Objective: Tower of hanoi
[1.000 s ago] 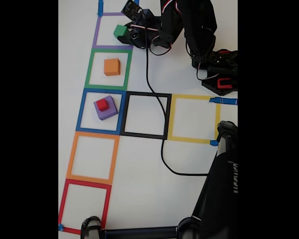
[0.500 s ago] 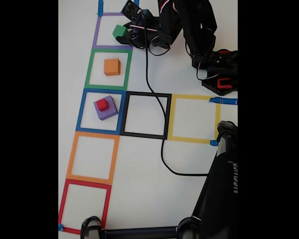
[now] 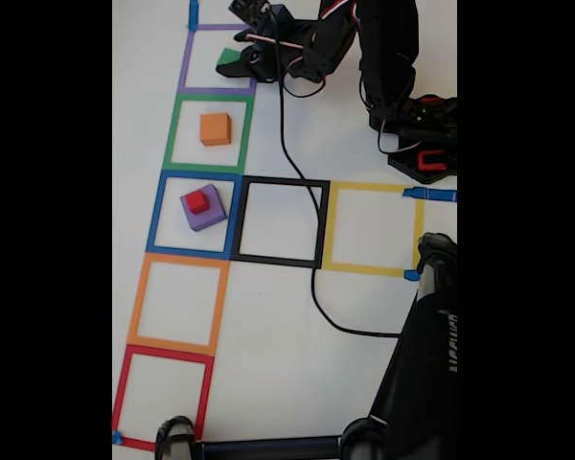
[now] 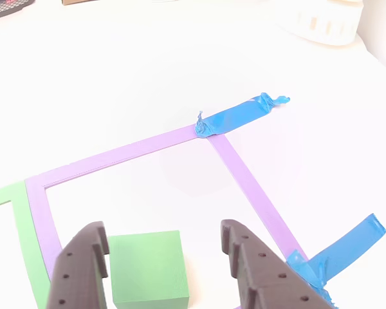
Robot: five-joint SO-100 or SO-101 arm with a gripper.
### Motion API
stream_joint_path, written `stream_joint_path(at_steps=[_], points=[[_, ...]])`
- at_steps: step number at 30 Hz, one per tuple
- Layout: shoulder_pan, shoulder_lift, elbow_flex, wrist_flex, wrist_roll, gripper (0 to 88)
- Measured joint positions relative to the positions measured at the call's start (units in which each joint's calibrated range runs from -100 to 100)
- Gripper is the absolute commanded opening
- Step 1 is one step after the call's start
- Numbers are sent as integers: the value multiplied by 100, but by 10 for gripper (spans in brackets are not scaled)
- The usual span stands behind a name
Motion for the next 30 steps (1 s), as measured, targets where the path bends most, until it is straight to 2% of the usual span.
stream_joint_path(at_steps=[3,8,13,23,27,30], points=[[0,-1342,27,1507,0,14],[-47,-3504,-62,4353,-36,13],[-737,-4770,-974,7070,-36,13],[-2797,-5015,-4719,11415,0,13],[-3569,-4702,-6481,12737,0,13],[-4026,-4711,-7269,13269,0,13]])
